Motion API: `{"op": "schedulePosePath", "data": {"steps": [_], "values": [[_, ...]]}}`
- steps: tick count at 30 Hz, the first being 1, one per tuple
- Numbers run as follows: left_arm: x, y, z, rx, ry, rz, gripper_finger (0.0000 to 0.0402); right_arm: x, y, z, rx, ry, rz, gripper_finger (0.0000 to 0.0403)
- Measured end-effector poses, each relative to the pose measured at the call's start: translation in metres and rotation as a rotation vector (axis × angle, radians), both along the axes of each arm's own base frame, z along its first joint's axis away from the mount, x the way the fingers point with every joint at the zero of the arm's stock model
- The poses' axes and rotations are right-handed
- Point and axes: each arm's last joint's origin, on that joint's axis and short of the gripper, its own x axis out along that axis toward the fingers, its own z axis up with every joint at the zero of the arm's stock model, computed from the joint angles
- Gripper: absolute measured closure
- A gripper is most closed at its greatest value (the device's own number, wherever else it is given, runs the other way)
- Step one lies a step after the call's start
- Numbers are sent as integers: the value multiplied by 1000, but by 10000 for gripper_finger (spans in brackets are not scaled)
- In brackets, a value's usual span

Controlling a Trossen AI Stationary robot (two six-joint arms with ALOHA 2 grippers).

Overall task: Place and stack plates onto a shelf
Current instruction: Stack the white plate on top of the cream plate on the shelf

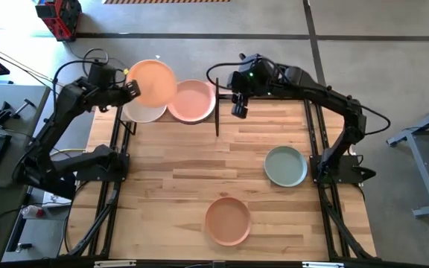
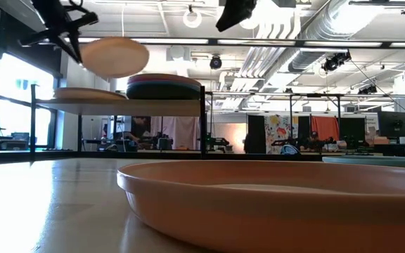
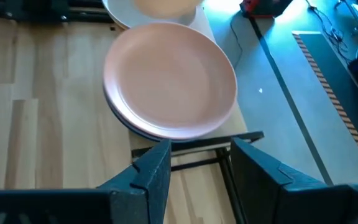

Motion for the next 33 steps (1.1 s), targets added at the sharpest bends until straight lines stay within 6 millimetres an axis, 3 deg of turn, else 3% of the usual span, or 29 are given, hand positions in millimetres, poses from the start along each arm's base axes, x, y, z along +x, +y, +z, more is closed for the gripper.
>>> {"op": "schedulePosePath", "data": {"steps": [14, 24, 33], "values": [[-26, -11, -8, -158, 52, 118, 397, 4, -13, -13, -23, 78, 19, 256], [-30, -13, -12, -256, 44, 133, 397, 16, -19, -31, -15, 150, 40, 256], [-26, -1, -19, -317, 72, 137, 397, 14, -23, -32, -24, 169, 45, 256]]}}
